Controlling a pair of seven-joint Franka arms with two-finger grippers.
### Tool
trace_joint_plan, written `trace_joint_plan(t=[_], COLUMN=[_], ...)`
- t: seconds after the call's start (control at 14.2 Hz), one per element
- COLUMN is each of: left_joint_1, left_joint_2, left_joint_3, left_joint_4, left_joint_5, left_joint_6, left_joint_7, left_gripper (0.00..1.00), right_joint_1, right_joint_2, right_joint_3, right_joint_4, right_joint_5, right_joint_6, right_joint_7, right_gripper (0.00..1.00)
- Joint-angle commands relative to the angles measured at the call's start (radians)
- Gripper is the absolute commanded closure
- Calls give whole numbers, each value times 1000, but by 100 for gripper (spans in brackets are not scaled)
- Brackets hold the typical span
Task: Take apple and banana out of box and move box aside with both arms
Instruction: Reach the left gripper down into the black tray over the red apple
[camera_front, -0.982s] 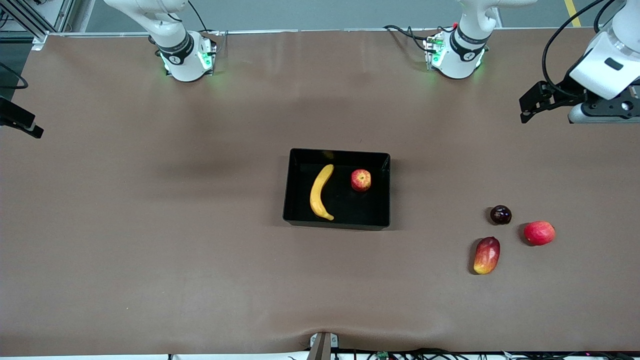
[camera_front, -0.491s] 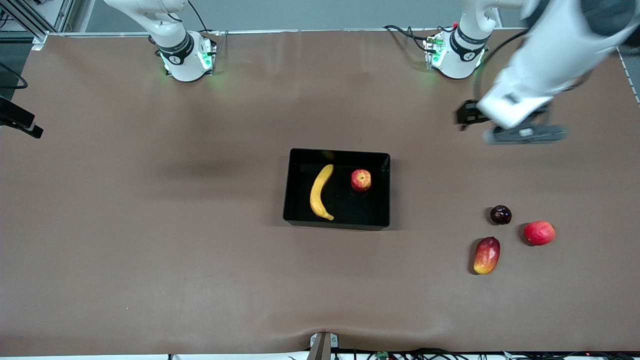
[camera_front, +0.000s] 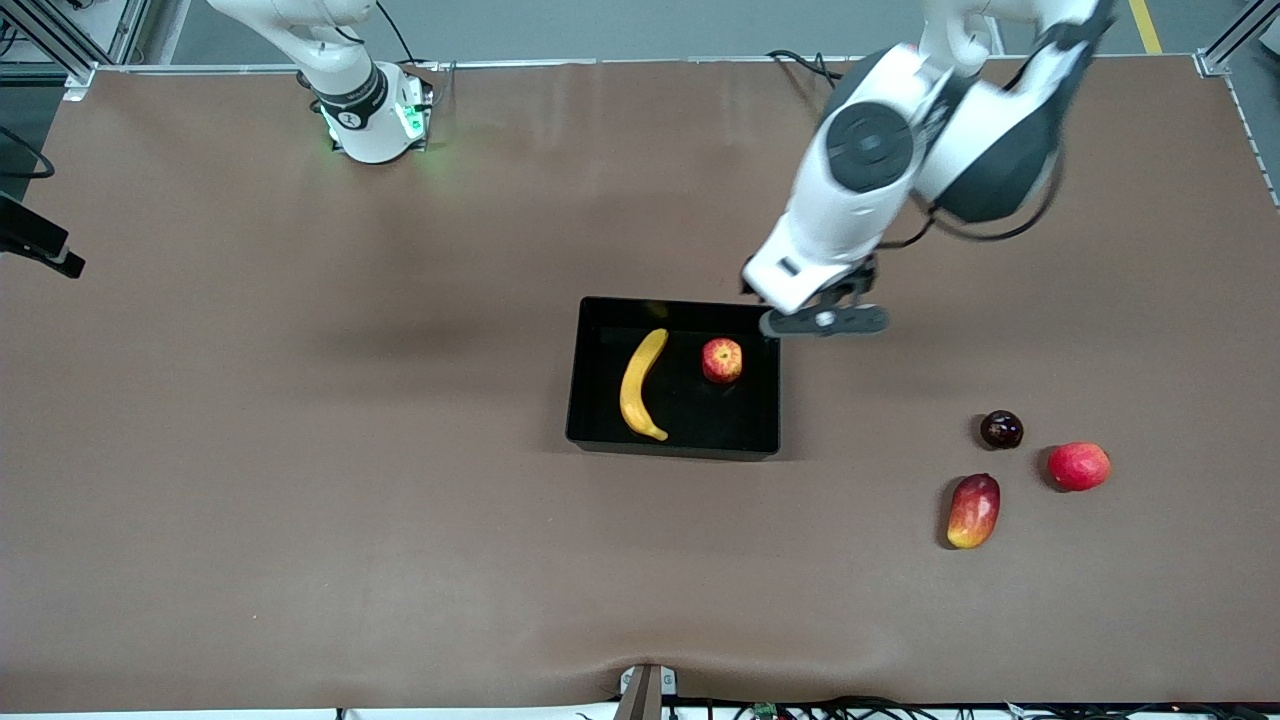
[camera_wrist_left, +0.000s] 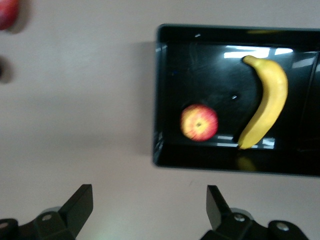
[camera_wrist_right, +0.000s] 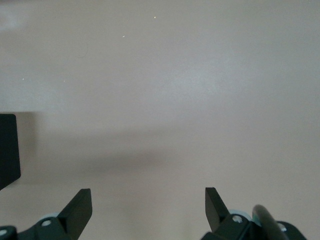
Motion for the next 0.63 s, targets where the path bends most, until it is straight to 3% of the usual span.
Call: trace_joint_plan(t=[0.0,0.56], left_joint_1=[-28,-74], left_joint_2=[77,252], left_joint_3=[2,2], left_joint_4=[3,-26], left_joint_5=[51,59], left_joint_6=[83,275], left_joint_7=[-27,-62], left_gripper=[0,0], right_joint_1=[-23,-17], right_joint_2=[6,6], right_joint_3=[14,15], right_joint_4=[15,18], right_joint_5=[17,19], right_joint_6=[-3,-3], right_joint_7=[-3,-3], right_gripper=[0,0])
